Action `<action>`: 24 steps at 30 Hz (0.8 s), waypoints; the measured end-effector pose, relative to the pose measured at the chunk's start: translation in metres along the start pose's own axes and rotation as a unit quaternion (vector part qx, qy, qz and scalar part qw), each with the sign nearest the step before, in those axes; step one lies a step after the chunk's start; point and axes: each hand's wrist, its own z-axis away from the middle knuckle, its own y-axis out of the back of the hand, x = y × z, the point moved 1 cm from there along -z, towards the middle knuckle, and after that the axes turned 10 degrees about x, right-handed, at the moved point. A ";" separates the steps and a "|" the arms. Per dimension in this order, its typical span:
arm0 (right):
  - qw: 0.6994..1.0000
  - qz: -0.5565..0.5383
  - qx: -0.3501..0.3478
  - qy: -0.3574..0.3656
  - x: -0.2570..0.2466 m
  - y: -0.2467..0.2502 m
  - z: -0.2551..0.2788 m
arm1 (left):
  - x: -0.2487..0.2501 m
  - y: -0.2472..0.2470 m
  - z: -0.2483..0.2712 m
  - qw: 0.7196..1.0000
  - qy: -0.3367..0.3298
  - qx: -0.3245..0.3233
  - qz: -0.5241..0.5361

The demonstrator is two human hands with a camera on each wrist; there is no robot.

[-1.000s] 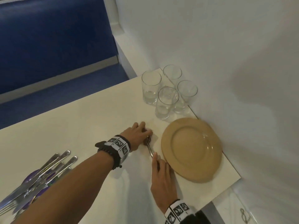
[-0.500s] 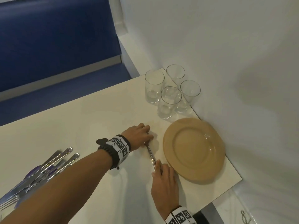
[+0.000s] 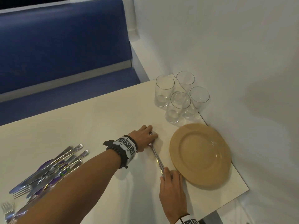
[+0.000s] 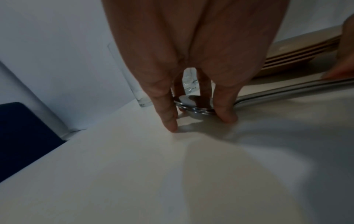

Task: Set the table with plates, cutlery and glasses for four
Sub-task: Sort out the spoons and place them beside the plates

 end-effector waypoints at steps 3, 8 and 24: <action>0.997 -0.059 0.030 -0.047 0.000 0.005 -0.001 | 0.002 0.004 0.013 0.999 0.022 0.006 0.022; 0.987 -0.068 0.142 0.011 -0.017 0.027 0.012 | 0.011 0.027 0.079 0.981 0.066 0.139 0.117; 0.953 -0.012 -0.103 0.285 -0.300 -0.043 -0.036 | -0.092 -0.112 0.437 0.791 0.519 0.158 0.283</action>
